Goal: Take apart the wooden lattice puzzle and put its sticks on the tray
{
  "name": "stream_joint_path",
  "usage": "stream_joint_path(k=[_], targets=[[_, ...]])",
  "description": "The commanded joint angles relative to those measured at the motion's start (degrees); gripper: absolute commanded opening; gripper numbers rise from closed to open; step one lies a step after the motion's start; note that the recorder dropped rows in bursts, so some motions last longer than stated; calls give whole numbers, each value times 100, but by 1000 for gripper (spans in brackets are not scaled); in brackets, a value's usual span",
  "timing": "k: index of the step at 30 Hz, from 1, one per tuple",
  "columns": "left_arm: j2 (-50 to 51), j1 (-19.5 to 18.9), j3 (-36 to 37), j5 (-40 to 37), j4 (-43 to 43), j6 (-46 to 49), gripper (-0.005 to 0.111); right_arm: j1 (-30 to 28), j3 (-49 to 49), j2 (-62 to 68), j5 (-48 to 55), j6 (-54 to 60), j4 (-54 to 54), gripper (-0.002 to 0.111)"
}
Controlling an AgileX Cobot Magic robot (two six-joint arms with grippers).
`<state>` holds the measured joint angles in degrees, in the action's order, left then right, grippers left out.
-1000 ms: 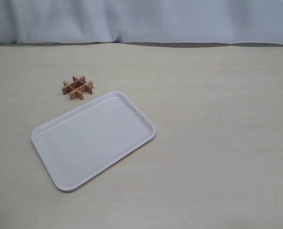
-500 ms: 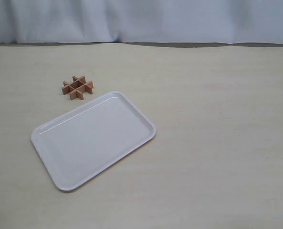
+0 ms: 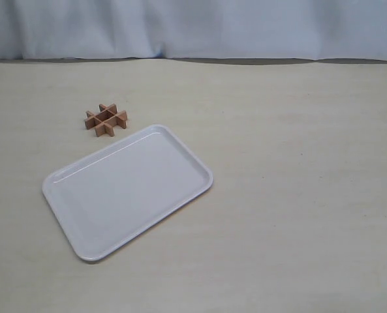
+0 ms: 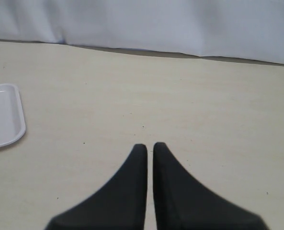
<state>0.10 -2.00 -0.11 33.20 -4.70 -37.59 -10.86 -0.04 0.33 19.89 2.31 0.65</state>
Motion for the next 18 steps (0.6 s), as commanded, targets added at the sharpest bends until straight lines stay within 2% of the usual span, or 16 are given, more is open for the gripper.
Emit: stream_joint_path(k=[1,4,7,10,14,16,18], targets=[[-10,4,-429,-119,87,-451,0,-235,4,-33,-9,-16,2,4],[96,4,-1486,-1703,-304,-175,0,-319,4,-33,-9,-16,2,4],[795,4,-2736,-3253,-1081,175,0,-319,4,-33,-9,-16,2,4],[2039,4,-4305,-5222,-1550,384,0,-306,4,-33,-9,-16,2,4],[3926,4,-6586,-7802,-1543,1560,0,-306,4,-33,-9,-16,2,4],[4639,4,-7380,-8457,-1543,1552,0,-306,4,-33,-9,-16,2,4],[5248,4,-8041,-8625,-1543,1511,0,-306,4,-33,-9,-16,2,4]])
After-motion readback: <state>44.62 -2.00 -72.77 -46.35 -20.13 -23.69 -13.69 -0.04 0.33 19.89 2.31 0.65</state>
